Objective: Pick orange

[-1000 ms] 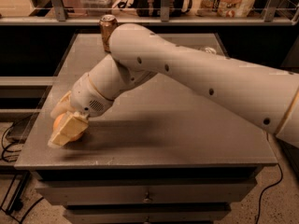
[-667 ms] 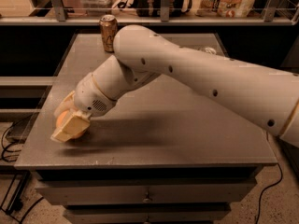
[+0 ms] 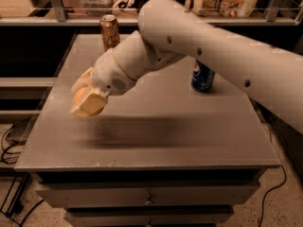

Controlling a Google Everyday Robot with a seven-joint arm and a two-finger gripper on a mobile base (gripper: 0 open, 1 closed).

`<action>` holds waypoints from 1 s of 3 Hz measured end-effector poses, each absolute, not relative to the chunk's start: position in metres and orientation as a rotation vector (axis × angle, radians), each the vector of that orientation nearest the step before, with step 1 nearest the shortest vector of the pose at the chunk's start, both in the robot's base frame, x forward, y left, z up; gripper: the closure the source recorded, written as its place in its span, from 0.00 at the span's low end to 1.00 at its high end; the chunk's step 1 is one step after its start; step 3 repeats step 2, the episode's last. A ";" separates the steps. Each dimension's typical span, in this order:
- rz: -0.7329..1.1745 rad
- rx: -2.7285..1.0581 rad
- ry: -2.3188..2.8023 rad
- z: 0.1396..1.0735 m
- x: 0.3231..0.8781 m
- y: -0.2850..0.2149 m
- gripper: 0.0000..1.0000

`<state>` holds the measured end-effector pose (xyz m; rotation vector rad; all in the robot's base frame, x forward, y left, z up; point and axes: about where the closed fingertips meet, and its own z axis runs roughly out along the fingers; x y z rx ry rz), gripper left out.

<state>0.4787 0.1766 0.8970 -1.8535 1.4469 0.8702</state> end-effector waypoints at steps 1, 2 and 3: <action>0.737 -1.813 1.396 0.950 0.514 0.140 1.00; 0.720 -1.792 1.370 0.968 0.519 0.141 1.00; 0.720 -1.792 1.370 0.968 0.519 0.141 1.00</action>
Offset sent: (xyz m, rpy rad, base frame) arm 0.0293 -0.0310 0.0432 0.0185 -0.0999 -0.0412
